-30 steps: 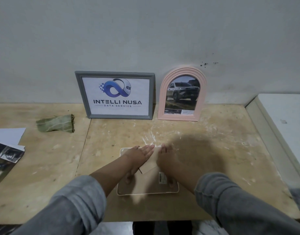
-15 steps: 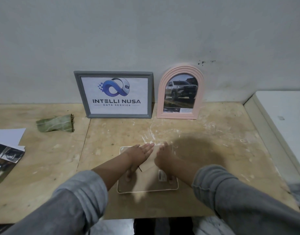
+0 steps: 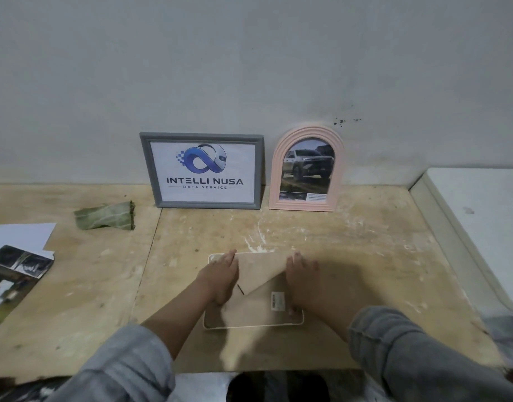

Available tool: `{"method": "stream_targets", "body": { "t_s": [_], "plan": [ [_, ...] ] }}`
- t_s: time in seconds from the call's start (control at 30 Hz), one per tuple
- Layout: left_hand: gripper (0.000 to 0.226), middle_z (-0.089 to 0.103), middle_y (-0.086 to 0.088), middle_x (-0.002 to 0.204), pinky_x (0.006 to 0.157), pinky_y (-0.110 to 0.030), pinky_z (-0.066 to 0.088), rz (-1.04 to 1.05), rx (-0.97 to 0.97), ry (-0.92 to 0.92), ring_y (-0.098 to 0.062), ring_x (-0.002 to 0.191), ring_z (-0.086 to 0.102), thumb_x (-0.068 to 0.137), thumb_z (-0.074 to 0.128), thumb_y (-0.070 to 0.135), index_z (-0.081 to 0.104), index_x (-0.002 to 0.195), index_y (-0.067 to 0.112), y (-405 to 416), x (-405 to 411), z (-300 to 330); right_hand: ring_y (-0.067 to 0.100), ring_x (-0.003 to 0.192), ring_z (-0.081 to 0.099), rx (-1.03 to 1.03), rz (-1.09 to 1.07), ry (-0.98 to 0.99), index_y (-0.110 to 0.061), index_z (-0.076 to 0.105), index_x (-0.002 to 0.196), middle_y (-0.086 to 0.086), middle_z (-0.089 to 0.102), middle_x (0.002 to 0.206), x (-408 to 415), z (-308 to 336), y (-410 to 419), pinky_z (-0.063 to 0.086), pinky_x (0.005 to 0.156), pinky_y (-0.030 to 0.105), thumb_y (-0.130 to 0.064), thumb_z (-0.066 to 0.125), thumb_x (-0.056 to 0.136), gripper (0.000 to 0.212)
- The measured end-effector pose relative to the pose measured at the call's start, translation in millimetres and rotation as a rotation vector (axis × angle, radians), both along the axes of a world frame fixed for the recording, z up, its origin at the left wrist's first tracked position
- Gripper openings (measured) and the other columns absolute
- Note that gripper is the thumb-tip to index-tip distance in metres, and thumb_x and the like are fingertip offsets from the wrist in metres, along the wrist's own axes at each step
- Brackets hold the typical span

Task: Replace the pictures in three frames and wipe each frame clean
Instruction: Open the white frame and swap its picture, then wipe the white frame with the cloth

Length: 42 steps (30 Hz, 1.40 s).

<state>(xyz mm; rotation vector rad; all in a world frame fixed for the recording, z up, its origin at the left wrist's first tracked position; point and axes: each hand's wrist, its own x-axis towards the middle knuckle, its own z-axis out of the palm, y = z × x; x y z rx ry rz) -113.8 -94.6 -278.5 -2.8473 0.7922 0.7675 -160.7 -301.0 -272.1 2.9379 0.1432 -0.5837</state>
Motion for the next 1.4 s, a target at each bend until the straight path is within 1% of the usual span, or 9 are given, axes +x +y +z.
{"method": "stream_targets", "body": {
  "t_s": [0.13, 0.2, 0.27, 0.5, 0.8, 1.0, 1.17, 1.27, 1.4],
  "plan": [
    [0.094, 0.017, -0.014, 0.157, 0.1, -0.042, 0.044, 0.404, -0.146, 0.045, -0.034, 0.128, 0.046, 0.068, 0.075, 0.025, 0.026, 0.145, 0.004, 23.2, -23.4, 3.4, 0.029, 0.126, 0.043, 0.215, -0.291, 0.134, -0.002, 0.022, 0.144, 0.014, 0.039, 0.139, -25.0, 1.4, -12.6, 0.04, 0.1, 0.039, -0.03, 0.071, 0.074, 0.09],
    [0.046, 0.06, -0.011, 0.115, 0.076, -0.039, 0.054, 0.615, -0.325, -0.015, -0.027, 0.095, 0.062, 0.063, 0.069, 0.018, 0.057, 0.106, 0.008, 22.0, -35.6, 4.6, 0.026, 0.112, 0.055, 0.473, -0.501, 0.103, -0.005, 0.036, 0.137, 0.012, 0.055, 0.125, -38.0, -1.4, -8.4, 0.048, 0.088, 0.033, -0.024, 0.066, 0.074, 0.073],
    [0.022, 0.059, -0.002, 0.083, 0.062, -0.03, 0.048, 0.803, -0.462, -0.076, -0.021, 0.075, 0.058, 0.067, 0.068, 0.019, 0.053, 0.081, 0.011, 14.5, -45.2, 5.3, 0.025, 0.102, 0.059, 0.668, -0.674, 0.056, -0.009, 0.045, 0.133, 0.01, 0.061, 0.114, -44.6, -9.1, -1.5, 0.047, 0.076, 0.028, -0.024, 0.063, 0.073, 0.064],
    [0.023, 0.068, -0.009, 0.093, 0.074, -0.032, 0.047, 1.107, -0.651, -0.004, -0.029, 0.087, 0.063, 0.083, 0.066, 0.027, 0.067, 0.092, 0.007, 17.6, -37.0, -4.7, 0.024, 0.076, 0.063, 1.106, -1.254, -0.072, -0.007, 0.067, 0.091, 0.009, 0.066, 0.085, -32.9, -4.7, 1.9, 0.052, 0.066, 0.03, -0.027, 0.052, 0.09, 0.025],
    [0.021, 0.066, -0.012, 0.08, 0.075, -0.037, 0.054, 1.174, -0.85, 0.071, -0.027, 0.077, 0.065, 0.077, 0.075, 0.018, 0.057, 0.069, 0.013, 14.5, -12.5, 32.2, 0.022, 0.056, 0.046, 1.05, -1.146, -0.308, -0.01, 0.043, 0.05, 0.005, 0.045, 0.054, -5.1, 18.3, -20.3, 0.033, 0.056, 0.031, -0.028, 0.06, 0.09, 0.046],
    [0.025, 0.058, -0.013, 0.067, 0.056, -0.032, 0.053, 1.259, -0.982, 0.22, -0.024, 0.059, 0.058, 0.084, 0.07, 0.011, 0.053, 0.065, 0.005, 10.3, 0.8, 69.7, 0.022, 0.089, 0.058, 1.025, -0.901, -0.313, -0.01, 0.062, 0.098, 0.009, 0.063, 0.104, -9.5, 38.5, -21.1, 0.046, 0.078, 0.03, -0.028, 0.057, 0.091, 0.02],
    [0.008, 0.058, -0.016, 0.071, 0.036, -0.022, 0.042, 1.381, -1.065, 0.219, -0.024, 0.055, 0.056, 0.083, 0.062, -0.004, 0.055, 0.078, -0.004, 10.1, 19.9, 104.0, 0.015, 0.132, 0.03, 0.711, -0.105, -0.321, -0.028, 0.046, 0.135, -0.006, 0.031, 0.145, -41.0, 58.8, -15.8, 0.029, 0.108, 0.037, -0.068, 0.05, 0.08, 0.068],
    [0.011, 0.061, -0.016, 0.08, 0.045, -0.026, 0.051, 1.36, -1.06, 0.321, -0.024, 0.061, 0.059, 0.085, 0.053, -0.009, 0.057, 0.092, -0.002, 15.3, 32.2, 118.5, 0.016, 0.099, 0.06, 0.471, 0.313, -0.536, -0.019, 0.06, 0.115, 0.0, 0.064, 0.113, -40.2, 66.7, -11.4, 0.048, 0.089, 0.029, -0.051, 0.048, 0.087, 0.044],
    [0.021, 0.063, -0.01, 0.059, 0.032, -0.017, 0.041, 1.358, -1.101, 0.398, -0.015, 0.038, 0.054, 0.097, 0.049, 0.018, 0.052, 0.083, 0.003, 25.0, 40.3, 142.8, 0.019, 0.066, 0.063, 0.668, 0.224, -0.728, -0.016, 0.066, 0.099, 0.0, 0.068, 0.081, -24.5, 82.7, -0.1, 0.049, 0.053, 0.027, -0.036, 0.046, 0.088, 0.03]
  ]
}}
